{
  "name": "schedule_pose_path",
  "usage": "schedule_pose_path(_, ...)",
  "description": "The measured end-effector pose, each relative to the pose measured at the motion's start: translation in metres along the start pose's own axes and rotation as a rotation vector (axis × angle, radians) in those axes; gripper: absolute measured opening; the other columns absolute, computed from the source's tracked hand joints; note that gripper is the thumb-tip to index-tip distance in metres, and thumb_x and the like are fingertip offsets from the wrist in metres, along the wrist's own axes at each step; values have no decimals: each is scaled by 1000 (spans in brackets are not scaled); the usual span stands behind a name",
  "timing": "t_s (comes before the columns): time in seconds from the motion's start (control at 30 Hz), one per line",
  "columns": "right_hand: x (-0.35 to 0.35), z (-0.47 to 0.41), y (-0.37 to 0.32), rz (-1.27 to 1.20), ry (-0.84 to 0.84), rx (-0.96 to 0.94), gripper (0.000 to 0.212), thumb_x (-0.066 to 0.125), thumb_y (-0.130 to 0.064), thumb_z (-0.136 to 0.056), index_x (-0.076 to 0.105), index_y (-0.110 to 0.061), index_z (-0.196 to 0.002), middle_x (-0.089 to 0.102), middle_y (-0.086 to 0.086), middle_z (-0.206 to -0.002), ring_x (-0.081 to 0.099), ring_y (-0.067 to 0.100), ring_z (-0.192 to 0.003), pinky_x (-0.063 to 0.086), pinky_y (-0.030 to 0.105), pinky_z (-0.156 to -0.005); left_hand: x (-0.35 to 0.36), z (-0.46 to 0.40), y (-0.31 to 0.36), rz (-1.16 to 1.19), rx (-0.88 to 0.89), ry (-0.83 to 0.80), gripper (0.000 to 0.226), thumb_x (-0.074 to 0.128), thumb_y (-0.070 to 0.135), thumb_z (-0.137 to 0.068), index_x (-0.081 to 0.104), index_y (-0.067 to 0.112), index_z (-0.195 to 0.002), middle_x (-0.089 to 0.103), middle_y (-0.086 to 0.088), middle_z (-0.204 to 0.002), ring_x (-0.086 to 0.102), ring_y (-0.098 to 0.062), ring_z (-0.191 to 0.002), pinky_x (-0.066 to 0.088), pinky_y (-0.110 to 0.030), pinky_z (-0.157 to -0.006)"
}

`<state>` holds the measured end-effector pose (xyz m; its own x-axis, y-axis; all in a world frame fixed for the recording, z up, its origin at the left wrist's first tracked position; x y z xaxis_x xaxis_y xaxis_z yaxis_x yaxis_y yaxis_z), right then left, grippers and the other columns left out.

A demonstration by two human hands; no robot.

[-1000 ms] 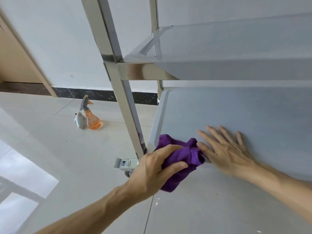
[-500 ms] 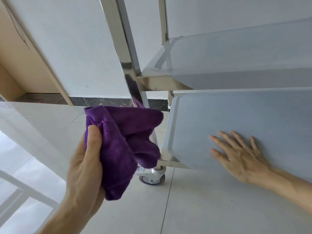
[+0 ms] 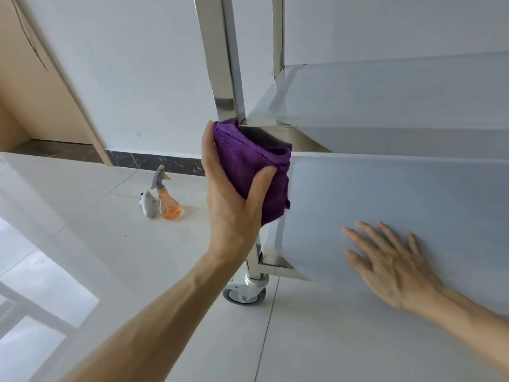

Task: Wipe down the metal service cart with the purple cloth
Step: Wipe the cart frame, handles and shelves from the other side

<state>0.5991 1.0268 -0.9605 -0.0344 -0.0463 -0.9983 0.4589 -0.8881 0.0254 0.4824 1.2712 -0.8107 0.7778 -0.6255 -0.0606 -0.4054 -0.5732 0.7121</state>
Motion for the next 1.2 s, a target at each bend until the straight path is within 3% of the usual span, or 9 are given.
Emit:
schedule_pose_path(0.1,1,0,2,28,5,0,65,-3,-69,-91,-4,-48,-153,-4,-18,-165,-1,13,-153,11,52,-121,1,26,-26,-40,-108,-28,83,73,38,-83,21,49,-146,45,22,-138,48,-5,-128,49,-36,-102)
schedule_pose_path(0.17,2,-1,2,15,-4,0,62,7,-66,-94,-2,-48,-153,-3,-18,-165,-2,13,-153,10,53,-121,1,53,-51,-68,-261,-81,77,72,48,-78,24,58,-138,52,16,-132,54,-7,-120,53,-42,-97)
schedule_pose_path(0.27,2,-1,2,-15,-4,-4,62,9,-66,-94,0,-49,-153,-3,-19,-165,-3,13,-153,7,53,-121,3,83,-77,-28,-407,-201,66,75,42,-81,33,43,-131,60,3,-121,62,-14,-107,58,-42,-85)
schedule_pose_path(0.4,0,0,2,-33,11,-10,63,8,-66,-93,1,-49,-153,-2,-19,-165,-2,14,-153,8,53,-121,5,75,-69,89,-424,-202,42,72,18,-88,44,29,-117,67,16,-92,69,-7,-79,56,-20,-58)
schedule_pose_path(0.63,2,-3,3,-44,19,1,63,7,-66,-93,2,-49,-153,2,-18,-165,1,14,-153,8,55,-120,-1,-3,2,-6,-54,65,47,71,30,-86,44,21,-124,59,33,-95,61,8,-86,45,-4,-67)
schedule_pose_path(0.8,3,-2,3,-60,13,-7,65,4,-65,-91,3,-48,-154,0,-18,-165,-2,14,-153,6,56,-121,0,48,-45,-82,-260,-88,46,71,45,-81,38,53,-113,59,24,-101,60,0,-90,49,-15,-72)
schedule_pose_path(1.0,2,0,3,-67,-4,-14,62,9,-63,-94,2,-48,-154,-2,-17,-165,-4,15,-153,4,56,-121,3,98,-85,59,-499,-341,45,69,25,-90,41,33,-124,66,-3,-110,71,-21,-94,61,-36,-71)
schedule_pose_path(1.1,3,-1,3,-85,-14,-21,60,12,-62,-97,2,-47,-154,-2,-17,-165,-5,15,-153,3,56,-121,-2,95,-75,-85,-439,-369,49,66,33,-91,38,29,-132,64,10,-113,64,-10,-104,56,-29,-85)
schedule_pose_path(1.2,3,-2,4,-100,-42,-31,58,13,-60,-99,0,-47,-154,-5,-17,-165,-7,15,-153,2,57,-121,-17,93,-62,-183,-410,-357,48,65,35,-90,43,36,-132,63,26,-109,61,3,-102,54,-20,-83)
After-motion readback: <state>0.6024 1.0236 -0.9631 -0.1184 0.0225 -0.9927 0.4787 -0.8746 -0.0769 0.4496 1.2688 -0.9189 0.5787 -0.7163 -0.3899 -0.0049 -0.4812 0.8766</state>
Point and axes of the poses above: each hand's wrist, its own z-axis away from the middle knuckle, its own x-axis out of the palm, y = z × x, the point moved 7 cm from there along -z, towards the middle knuckle
